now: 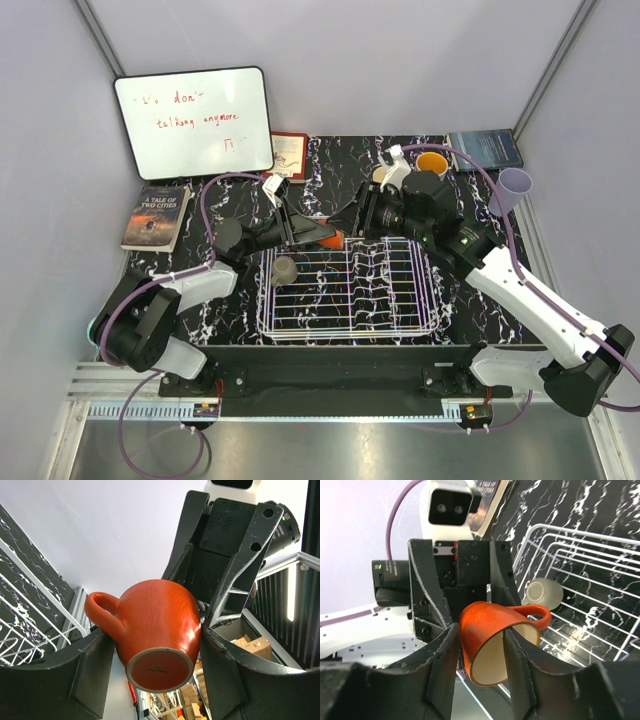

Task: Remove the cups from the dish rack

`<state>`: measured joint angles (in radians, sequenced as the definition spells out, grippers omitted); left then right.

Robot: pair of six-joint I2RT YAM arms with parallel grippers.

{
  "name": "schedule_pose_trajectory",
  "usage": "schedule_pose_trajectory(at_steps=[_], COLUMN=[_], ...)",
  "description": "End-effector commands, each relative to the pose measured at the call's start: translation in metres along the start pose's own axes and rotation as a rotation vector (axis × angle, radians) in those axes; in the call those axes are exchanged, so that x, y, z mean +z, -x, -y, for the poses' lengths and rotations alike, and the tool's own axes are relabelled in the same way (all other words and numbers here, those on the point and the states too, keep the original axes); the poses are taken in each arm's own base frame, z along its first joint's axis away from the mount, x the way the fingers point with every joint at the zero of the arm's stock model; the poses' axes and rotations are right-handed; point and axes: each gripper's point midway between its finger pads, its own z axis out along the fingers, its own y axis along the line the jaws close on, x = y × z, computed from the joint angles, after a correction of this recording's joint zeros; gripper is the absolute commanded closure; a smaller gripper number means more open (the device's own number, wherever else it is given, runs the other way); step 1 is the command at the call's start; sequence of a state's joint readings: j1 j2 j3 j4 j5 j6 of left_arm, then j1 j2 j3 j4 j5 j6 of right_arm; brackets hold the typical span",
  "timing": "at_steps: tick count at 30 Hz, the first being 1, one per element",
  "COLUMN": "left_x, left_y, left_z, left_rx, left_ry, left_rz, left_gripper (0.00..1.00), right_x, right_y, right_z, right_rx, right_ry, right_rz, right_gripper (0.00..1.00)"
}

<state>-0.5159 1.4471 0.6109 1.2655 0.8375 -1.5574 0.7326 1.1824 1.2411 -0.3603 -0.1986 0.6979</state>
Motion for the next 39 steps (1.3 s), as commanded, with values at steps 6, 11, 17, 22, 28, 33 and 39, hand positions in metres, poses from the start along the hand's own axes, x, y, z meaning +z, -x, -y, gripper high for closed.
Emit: schedule_pose_trajectory(at_steps=[6,11,17,22,28,33,39], left_x=[-0.002,0.001,0.002,0.004,0.009,0.012,0.011], left_y=[-0.019,-0.018,-0.018,-0.017,-0.011,-0.004,0.005], left_z=[0.040,0.039,0.032,0.021,0.016,0.011,0.002], left_rx=[0.203,0.202,0.185,0.139,0.125,0.115,0.100], left_ry=[-0.170,-0.170,-0.158,-0.139,-0.129,-0.123,-0.110], left_rz=[-0.111,-0.127,-0.138,-0.163,-0.172,-0.171,-0.157], left_gripper=[1.00,1.00,1.00,0.61,0.36,0.31,0.30], right_x=[-0.001,0.002,0.000,-0.004,-0.019,-0.029,-0.037], right_y=[0.000,-0.004,-0.003,0.003,0.016,0.028,0.039], right_z=[-0.039,-0.044,-0.048,-0.046,-0.041,-0.041,-0.037], right_rx=[-0.030,-0.034,-0.048,-0.065,-0.110,-0.153,-0.191], right_ry=[0.203,0.231,0.241,0.218,0.141,0.106,0.055], right_rz=[-0.045,-0.081,-0.081,-0.053,-0.001,0.043,0.084], right_gripper=[0.55,0.69,1.00,1.00,1.00,1.00,1.00])
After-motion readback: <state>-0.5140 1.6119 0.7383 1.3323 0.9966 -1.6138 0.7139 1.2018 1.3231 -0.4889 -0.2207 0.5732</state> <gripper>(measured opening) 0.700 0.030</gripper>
